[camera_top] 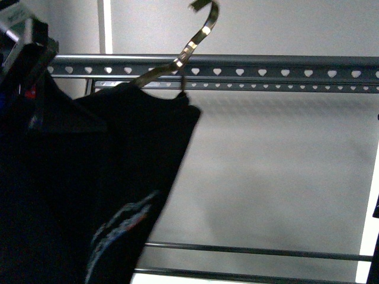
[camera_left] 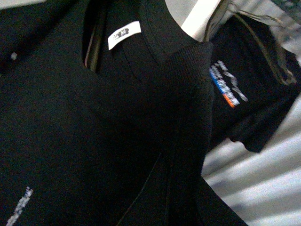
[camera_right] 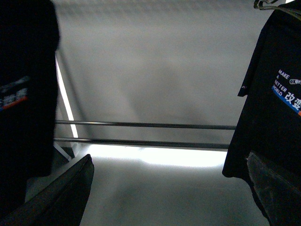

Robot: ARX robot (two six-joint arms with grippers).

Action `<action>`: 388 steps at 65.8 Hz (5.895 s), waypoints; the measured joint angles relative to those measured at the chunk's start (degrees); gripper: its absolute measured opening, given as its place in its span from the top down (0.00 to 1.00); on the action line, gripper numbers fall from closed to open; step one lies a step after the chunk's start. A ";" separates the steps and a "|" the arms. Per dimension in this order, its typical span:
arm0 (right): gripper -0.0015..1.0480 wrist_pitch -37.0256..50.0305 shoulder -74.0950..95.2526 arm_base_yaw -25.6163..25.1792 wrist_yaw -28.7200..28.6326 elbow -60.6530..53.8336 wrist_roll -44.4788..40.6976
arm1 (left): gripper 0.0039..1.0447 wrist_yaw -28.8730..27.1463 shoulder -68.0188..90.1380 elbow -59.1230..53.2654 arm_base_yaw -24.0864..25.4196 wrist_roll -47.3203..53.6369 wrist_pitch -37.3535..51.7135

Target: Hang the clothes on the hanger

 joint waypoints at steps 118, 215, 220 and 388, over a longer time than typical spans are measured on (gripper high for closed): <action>0.07 -0.76 0.72 -0.85 -3.17 0.26 0.52 | 0.96 35.08 32.39 52.35 -6.38 59.47 -41.94; 0.57 5.29 83.84 -14.80 -37.99 67.49 -78.27 | 0.96 34.99 32.37 52.28 -6.29 59.25 -41.92; 0.68 3.72 83.91 -15.54 -39.01 67.63 -79.17 | 0.96 34.77 32.37 52.28 -6.29 59.28 -41.92; 0.95 -23.47 94.20 -23.63 -33.59 89.09 5.97 | 0.97 -37.35 -11.56 -26.80 -0.24 16.04 26.38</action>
